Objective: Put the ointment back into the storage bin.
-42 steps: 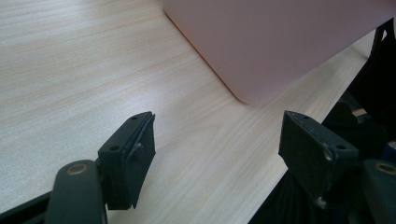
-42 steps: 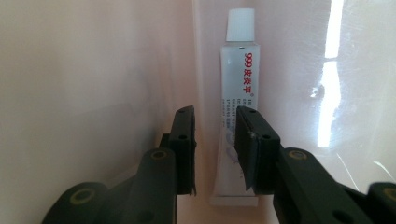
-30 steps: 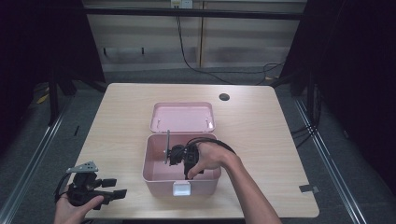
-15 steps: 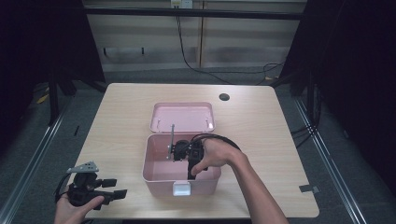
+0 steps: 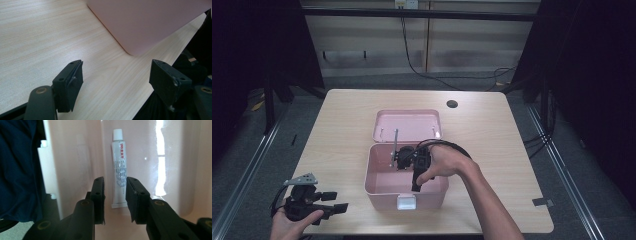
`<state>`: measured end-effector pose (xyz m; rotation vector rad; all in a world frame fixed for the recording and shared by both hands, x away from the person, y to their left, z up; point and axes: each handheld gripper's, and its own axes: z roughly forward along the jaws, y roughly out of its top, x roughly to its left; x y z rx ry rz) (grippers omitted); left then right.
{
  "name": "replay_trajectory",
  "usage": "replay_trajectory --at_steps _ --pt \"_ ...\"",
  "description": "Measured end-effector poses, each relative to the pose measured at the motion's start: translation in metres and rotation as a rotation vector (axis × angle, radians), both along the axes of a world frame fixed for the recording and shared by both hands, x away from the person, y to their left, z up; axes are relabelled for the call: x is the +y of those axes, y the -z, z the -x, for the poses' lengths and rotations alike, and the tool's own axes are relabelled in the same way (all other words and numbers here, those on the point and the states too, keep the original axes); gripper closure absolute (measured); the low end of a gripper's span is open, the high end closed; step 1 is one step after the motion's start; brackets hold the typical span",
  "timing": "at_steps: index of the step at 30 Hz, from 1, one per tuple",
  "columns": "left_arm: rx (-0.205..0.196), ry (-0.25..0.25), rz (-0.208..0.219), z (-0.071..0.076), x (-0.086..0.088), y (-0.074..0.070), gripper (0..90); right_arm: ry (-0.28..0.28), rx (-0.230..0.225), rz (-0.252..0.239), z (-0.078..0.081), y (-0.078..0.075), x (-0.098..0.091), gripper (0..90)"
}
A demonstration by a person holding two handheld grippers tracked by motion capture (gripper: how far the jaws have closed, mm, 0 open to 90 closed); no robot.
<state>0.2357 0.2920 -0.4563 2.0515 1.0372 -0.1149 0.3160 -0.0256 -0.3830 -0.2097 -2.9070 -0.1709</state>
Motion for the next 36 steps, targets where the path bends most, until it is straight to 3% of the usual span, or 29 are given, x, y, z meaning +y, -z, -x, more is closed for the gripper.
replay_trajectory --at_steps 15,36 --pt "0.000 0.000 -0.002 0.000 0.000 0.000 27.0 0.017 -0.034 -0.012 0.003 -0.017 -0.009 68.3" --pt "-0.001 0.004 -0.008 0.000 0.000 0.001 26.9 0.053 -0.089 -0.077 0.010 -0.047 -0.026 67.4"
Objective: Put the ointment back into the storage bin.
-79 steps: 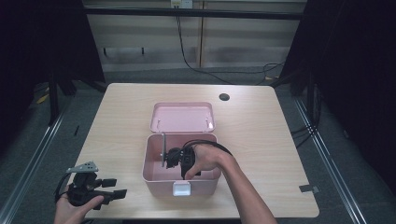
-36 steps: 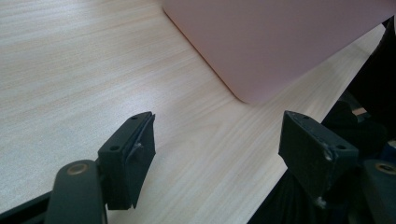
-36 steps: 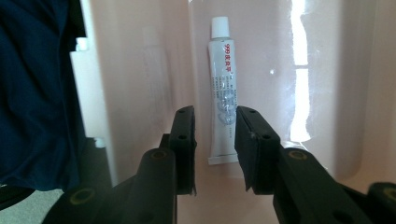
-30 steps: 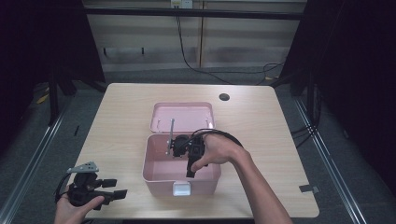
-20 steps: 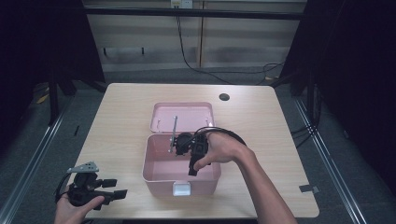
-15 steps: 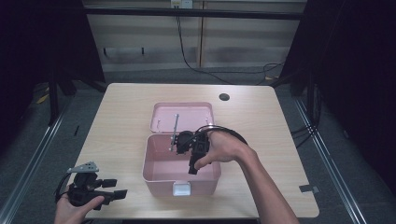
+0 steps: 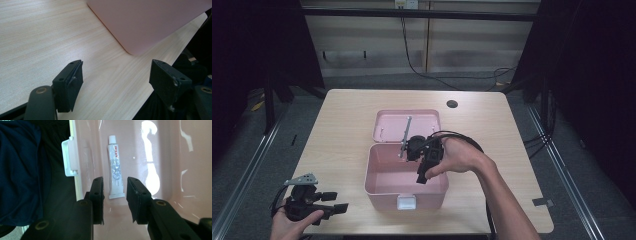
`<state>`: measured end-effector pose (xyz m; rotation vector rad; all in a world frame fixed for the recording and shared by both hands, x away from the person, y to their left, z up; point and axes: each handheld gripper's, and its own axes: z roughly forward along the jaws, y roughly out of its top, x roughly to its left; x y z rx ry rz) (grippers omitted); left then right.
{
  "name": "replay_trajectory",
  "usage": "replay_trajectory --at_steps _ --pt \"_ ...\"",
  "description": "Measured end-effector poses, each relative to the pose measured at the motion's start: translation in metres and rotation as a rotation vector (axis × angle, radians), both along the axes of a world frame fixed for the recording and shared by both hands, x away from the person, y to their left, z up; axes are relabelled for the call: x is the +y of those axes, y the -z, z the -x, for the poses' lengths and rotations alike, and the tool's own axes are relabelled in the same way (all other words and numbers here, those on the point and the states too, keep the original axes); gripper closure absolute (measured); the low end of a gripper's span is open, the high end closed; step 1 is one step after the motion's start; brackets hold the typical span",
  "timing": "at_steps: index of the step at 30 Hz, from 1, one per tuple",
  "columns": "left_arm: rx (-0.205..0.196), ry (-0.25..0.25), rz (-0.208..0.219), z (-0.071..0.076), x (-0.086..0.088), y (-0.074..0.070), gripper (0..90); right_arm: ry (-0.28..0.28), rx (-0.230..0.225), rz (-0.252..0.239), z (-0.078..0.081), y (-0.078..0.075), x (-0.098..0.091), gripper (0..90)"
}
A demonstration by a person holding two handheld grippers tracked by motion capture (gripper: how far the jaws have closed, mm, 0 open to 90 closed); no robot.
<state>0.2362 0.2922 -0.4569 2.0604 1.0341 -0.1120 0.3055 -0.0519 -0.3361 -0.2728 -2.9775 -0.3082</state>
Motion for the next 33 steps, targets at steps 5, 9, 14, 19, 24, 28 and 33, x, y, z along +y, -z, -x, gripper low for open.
replay_trajectory --at_steps 5,9,14,19,24,28,33 --pt "0.000 0.000 0.001 0.000 0.000 0.000 26.9 0.004 -0.012 -0.007 0.001 -0.005 -0.004 67.2" --pt "0.000 0.001 0.000 0.000 0.000 0.000 27.0 0.013 -0.030 -0.022 0.003 -0.011 -0.008 66.6" --pt "-0.001 0.000 0.000 0.000 0.000 0.000 26.9 0.026 -0.051 -0.030 0.008 -0.018 -0.018 66.6" --pt "0.002 -0.002 0.003 0.000 0.000 0.000 27.0 0.039 -0.061 -0.020 0.013 -0.022 -0.029 66.5" --pt "0.002 -0.003 0.001 0.000 0.000 0.000 26.9 0.067 -0.075 -0.015 0.018 -0.027 -0.047 66.3" --pt "0.002 0.000 0.001 0.000 0.000 0.000 27.0 0.083 -0.082 -0.031 0.021 -0.028 -0.058 66.2" --pt "0.002 -0.005 0.000 0.000 -0.001 0.000 26.9 0.101 -0.075 -0.018 0.026 -0.024 -0.071 65.7"
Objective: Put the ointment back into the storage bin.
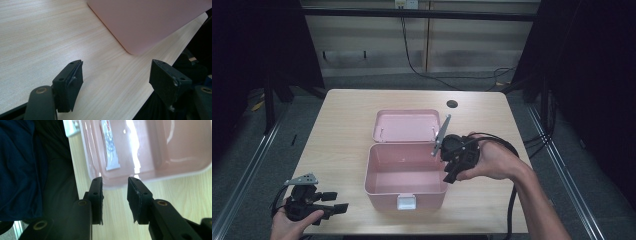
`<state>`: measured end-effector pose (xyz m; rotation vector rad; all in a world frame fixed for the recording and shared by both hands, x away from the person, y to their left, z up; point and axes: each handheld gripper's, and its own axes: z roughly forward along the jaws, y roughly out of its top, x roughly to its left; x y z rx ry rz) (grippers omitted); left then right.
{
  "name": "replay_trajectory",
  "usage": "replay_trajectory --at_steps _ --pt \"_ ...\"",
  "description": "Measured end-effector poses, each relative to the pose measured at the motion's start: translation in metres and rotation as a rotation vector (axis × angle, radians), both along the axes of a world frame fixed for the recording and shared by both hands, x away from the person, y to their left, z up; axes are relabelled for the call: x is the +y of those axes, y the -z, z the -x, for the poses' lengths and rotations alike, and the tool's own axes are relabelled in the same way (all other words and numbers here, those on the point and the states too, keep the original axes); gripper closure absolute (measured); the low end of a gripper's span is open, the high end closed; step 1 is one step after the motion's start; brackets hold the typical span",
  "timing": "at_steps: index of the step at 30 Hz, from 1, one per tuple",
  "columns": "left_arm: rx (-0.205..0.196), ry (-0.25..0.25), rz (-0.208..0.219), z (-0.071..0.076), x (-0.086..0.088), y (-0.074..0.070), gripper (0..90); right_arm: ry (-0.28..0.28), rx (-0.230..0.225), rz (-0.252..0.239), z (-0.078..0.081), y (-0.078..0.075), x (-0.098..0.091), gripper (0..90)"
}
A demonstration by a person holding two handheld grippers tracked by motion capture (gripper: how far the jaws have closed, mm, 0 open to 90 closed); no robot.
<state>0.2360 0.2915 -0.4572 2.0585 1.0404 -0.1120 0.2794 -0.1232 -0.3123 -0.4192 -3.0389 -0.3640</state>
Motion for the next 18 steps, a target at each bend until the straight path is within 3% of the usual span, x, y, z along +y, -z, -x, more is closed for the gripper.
replay_trajectory --at_steps 11,18 --pt "0.000 -0.003 -0.002 0.000 0.000 0.000 26.9 0.065 0.010 -0.018 0.008 0.014 -0.029 61.8" --pt "-0.001 -0.002 -0.001 0.000 0.000 0.000 26.9 0.127 0.026 -0.035 0.016 0.038 -0.042 51.5"
